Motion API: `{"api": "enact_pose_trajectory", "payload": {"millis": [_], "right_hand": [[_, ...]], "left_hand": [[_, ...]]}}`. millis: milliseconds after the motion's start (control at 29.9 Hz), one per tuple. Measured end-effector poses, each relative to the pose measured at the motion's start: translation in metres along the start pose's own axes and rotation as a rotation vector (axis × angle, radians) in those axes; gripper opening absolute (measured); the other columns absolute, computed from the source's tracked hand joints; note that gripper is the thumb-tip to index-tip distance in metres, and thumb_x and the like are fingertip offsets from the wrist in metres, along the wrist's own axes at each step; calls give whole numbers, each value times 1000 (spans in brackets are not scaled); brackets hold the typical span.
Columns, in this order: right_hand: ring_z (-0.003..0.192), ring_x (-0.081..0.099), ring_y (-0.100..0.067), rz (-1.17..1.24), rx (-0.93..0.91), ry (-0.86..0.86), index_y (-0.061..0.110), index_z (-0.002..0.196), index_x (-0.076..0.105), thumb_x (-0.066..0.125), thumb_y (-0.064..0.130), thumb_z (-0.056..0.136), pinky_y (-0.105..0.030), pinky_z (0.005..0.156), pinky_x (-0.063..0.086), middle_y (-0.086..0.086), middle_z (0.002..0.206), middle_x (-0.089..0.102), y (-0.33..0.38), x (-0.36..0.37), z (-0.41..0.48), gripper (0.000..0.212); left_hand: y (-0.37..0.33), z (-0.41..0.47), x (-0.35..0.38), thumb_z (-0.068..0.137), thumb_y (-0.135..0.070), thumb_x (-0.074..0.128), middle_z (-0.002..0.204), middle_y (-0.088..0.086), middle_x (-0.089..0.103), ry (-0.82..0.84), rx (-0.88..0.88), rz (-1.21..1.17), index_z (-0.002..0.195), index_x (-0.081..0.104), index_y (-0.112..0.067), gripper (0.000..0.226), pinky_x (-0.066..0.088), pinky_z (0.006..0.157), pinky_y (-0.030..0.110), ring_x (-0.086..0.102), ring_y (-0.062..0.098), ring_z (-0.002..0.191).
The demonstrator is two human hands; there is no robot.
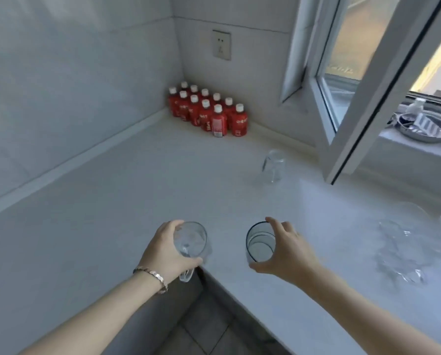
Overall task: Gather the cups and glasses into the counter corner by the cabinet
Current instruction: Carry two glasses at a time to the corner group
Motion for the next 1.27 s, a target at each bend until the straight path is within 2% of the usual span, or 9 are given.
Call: {"api": "enact_pose_trajectory", "payload": {"millis": [167, 234, 334, 535, 635, 735, 869, 1102, 1270], "right_hand": [[127, 42, -21, -81, -338, 91, 34, 147, 12, 73, 53, 66, -31, 94, 45, 3, 140, 36, 143, 48, -23, 103], [127, 42, -22, -92, -424, 126, 33, 147, 12, 72, 53, 67, -32, 94, 45, 2, 139, 37, 192, 76, -39, 102], [126, 44, -22, -135, -549, 212, 33, 147, 13, 72, 54, 66, -34, 97, 46, 1, 138, 38, 271, 134, -76, 102], [122, 49, -22, -203, -667, 362, 31, 149, 13, 75, 52, 65, -32, 96, 46, 2, 138, 39, 407, 252, -159, 106], [125, 48, -20, -253, -697, 392, 28, 150, 11, 74, 53, 65, -31, 99, 44, 2, 140, 38, 465, 300, -193, 109], [126, 48, -20, -269, -726, 410, 26, 149, 12, 74, 54, 65, -32, 101, 45, 1, 141, 39, 519, 341, -218, 109], [126, 49, -20, -288, -743, 439, 26, 148, 16, 77, 51, 64, -33, 101, 44, 0, 141, 39, 577, 387, -234, 107], [123, 51, -22, -339, -819, 448, 26, 148, 18, 76, 47, 65, -32, 99, 44, 0, 140, 40, 676, 453, -224, 103], [123, 50, -22, -342, -845, 465, 24, 148, 16, 76, 48, 66, -32, 99, 45, -1, 142, 38, 745, 494, -199, 105]], "left_hand": [[96, -75, -86, 57, -21, 86, 111, -10, 42, -184, -175, -53, 126, 44, -17, 81, 33, 89, 17, 47, 8, 107], [136, -110, -116, 57, -20, 86, 111, -9, 42, -246, -249, -80, 126, 44, -15, 81, 35, 88, 18, 44, 7, 104], [209, -176, -166, 55, -20, 87, 112, -8, 42, -357, -357, -127, 128, 44, -15, 85, 37, 87, 20, 48, 12, 109], [339, -313, -262, 55, -24, 86, 113, -10, 42, -530, -491, -127, 128, 43, -19, 85, 33, 89, 16, 44, 7, 107], [392, -366, -299, 57, -26, 85, 115, -8, 42, -561, -539, -114, 128, 43, -18, 83, 32, 89, 14, 46, 9, 111], [441, -404, -333, 59, -27, 84, 125, -2, 45, -585, -576, -113, 130, 41, -16, 84, 31, 89, 13, 44, 8, 110], [501, -431, -366, 61, -23, 83, 132, 0, 43, -600, -632, -127, 133, 39, -15, 85, 30, 92, 13, 46, 14, 122], [594, -418, -410, 58, -23, 83, 127, -1, 44, -588, -722, -158, 130, 42, -18, 83, 35, 89, 17, 47, 15, 119], [648, -379, -452, 64, -25, 78, 134, 0, 37, -533, -759, -116, 140, 31, -22, 90, 37, 90, 18, 45, 17, 121]]}}
Point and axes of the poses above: each hand's wrist, its own z-axis towards the middle knuckle, its own x-axis out of the palm, y = z × x, the point moved 9 cm from there along z, towards the middle knuckle
